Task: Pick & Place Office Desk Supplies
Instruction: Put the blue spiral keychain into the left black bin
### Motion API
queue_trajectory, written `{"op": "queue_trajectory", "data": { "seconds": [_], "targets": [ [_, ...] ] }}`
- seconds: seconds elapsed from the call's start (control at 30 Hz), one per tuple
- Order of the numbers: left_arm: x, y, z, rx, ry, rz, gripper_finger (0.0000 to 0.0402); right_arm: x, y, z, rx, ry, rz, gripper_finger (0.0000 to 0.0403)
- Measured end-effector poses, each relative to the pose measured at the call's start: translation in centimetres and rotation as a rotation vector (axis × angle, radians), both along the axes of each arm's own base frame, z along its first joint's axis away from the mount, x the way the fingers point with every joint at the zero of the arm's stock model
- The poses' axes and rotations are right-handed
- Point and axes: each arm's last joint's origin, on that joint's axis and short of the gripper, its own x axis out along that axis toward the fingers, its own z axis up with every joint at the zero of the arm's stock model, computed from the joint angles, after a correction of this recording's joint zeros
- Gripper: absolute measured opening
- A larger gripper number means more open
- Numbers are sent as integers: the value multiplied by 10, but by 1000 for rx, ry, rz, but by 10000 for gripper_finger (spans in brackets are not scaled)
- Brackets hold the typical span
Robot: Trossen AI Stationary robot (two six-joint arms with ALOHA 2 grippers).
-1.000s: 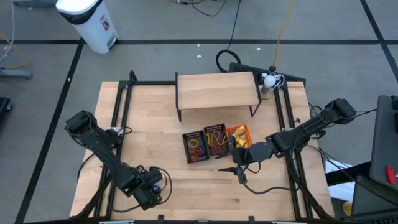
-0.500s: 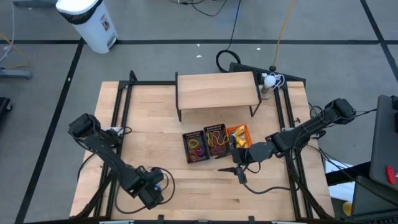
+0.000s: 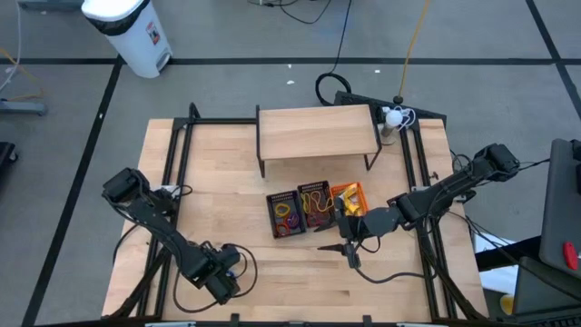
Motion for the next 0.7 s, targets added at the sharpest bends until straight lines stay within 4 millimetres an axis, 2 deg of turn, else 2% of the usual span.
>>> {"op": "queue_trajectory", "data": {
  "seconds": [0.33,0.7],
  "targets": [
    [-3,2,-2,17,55,29,294,0,0,0,0,0,0,210],
    [0,-2,-23,42,123,29,294,0,0,0,0,0,0,210]
  ]
}}
